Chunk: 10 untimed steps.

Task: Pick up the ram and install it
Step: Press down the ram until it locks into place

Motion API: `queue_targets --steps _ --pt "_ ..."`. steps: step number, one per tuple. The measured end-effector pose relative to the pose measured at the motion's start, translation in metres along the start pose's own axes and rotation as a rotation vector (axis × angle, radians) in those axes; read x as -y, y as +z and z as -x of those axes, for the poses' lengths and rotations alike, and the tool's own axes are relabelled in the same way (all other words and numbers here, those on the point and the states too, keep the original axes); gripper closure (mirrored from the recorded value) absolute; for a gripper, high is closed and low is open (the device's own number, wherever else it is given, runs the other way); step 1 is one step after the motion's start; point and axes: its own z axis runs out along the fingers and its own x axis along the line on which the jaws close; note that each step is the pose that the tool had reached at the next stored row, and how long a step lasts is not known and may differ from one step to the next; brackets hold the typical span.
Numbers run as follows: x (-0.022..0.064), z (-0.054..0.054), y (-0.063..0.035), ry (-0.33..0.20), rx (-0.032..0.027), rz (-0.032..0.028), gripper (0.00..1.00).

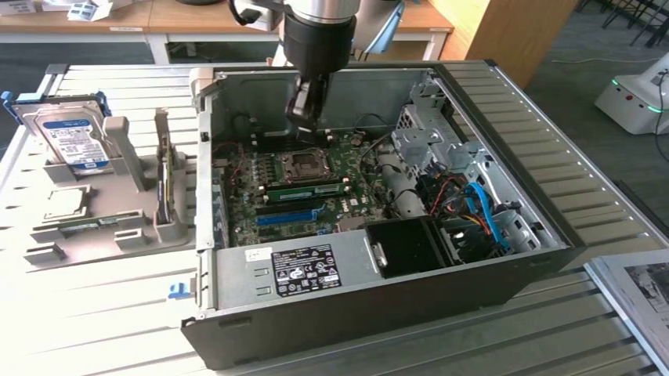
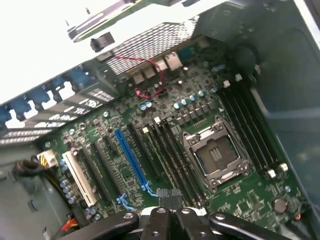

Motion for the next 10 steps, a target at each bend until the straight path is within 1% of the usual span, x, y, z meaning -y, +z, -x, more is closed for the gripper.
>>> queue_targets --steps 10 --pt "0.0 0.0 0.0001 0.167 0.005 -0.0003 0.9"
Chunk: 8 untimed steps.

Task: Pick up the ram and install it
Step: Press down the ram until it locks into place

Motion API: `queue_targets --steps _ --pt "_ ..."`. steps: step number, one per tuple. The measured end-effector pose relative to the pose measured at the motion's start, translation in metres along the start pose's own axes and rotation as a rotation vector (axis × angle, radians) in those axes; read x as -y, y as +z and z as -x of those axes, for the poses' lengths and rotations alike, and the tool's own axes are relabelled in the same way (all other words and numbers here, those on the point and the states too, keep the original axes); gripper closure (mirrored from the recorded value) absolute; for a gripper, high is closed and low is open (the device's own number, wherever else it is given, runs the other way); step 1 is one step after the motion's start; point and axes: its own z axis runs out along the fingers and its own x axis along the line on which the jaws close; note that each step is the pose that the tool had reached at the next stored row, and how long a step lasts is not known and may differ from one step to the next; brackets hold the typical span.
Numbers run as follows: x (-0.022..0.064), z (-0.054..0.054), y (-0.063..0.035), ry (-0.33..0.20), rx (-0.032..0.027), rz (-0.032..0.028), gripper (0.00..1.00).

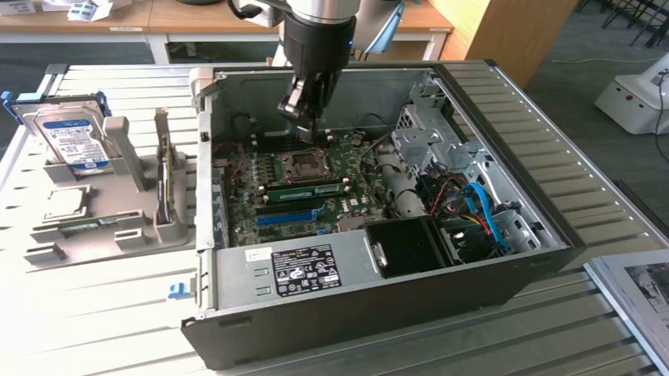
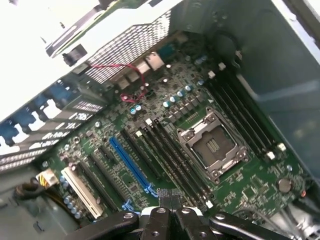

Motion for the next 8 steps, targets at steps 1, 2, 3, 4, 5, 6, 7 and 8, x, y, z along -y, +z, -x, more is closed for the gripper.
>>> queue_targets --steps 1,2,3,4,5,6,7,8 --pt "0.0 0.0 0.0 0.018 0.0005 0.0 0.9" --pt "0.0 0.0 0.0 0.036 0.001 -0.0001 0.9" --pt "0.0 0.0 0.0 0.054 0.0016 -0.0001 0.9" --pt "0.0 0.0 0.0 0.072 0.0021 -0.0001 0.9" --pt "0.0 0.0 0.0001 0.091 0.0027 -0.0002 0.9" --pt "0.0 0.0 0.0001 0.109 0.0032 -0.0002 0.9" --pt "0.0 0.0 0.0001 0.127 0.0038 -0.0002 0.9" --pt "0.0 0.0 0.0001 0.145 0.0043 -0.0003 0.9"
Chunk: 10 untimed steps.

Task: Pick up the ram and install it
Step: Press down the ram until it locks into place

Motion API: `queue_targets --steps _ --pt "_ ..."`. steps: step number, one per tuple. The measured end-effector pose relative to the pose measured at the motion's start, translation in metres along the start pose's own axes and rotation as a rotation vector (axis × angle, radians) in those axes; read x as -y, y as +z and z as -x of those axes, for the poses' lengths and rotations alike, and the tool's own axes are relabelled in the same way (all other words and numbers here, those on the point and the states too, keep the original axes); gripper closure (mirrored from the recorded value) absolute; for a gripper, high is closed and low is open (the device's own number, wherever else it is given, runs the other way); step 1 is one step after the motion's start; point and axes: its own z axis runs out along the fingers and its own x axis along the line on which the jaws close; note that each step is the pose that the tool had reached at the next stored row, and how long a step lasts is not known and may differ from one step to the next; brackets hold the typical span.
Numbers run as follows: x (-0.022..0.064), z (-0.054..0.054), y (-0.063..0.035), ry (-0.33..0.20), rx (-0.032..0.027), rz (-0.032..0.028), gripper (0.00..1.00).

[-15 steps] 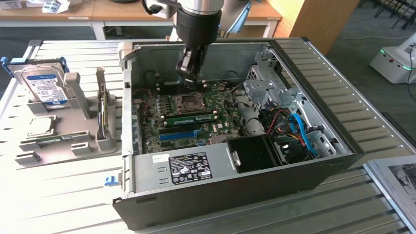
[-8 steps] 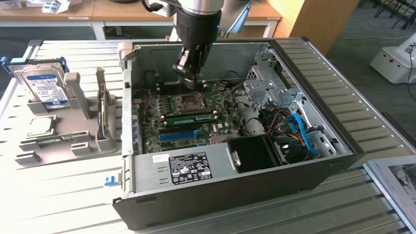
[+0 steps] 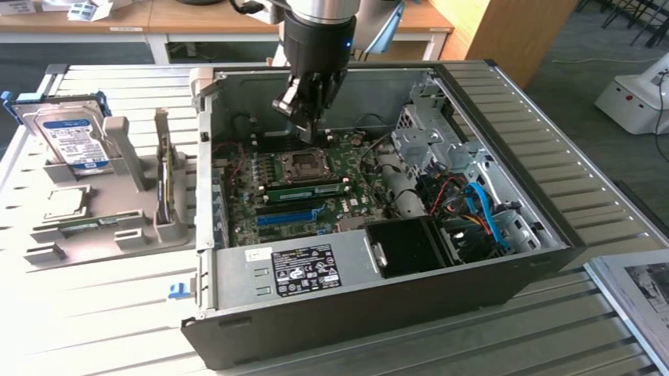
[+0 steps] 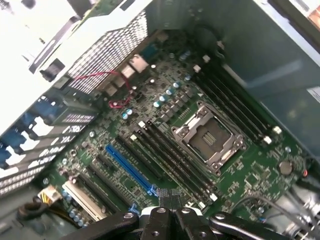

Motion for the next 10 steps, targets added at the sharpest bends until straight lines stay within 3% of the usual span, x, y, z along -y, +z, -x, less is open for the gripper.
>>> queue_targets --steps 10 --pt "0.0 0.0 0.0001 0.182 0.0054 -0.0003 0.9"
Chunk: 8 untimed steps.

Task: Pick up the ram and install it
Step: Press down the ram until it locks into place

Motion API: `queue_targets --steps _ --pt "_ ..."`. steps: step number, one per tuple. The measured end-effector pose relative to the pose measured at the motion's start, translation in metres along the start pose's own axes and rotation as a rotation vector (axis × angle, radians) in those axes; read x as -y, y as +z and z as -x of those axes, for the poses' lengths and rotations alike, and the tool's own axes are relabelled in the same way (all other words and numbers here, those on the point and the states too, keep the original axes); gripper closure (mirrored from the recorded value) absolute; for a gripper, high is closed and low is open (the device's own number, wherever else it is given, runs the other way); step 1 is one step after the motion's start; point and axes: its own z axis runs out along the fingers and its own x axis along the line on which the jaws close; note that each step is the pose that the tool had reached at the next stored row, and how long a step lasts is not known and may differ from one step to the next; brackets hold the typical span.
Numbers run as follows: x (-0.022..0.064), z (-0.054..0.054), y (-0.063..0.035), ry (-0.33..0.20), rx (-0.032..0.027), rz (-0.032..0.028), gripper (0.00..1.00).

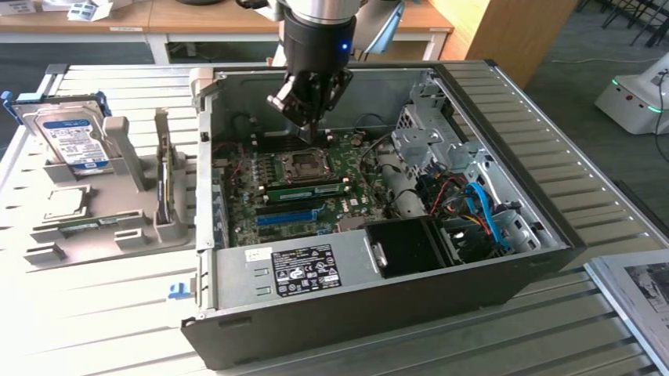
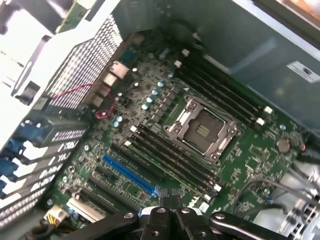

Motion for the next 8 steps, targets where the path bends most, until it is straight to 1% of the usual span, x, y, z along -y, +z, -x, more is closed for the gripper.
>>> queue_targets --steps 8 --pt "0.0 0.0 0.0001 0.142 0.0042 -0.0003 0.9"
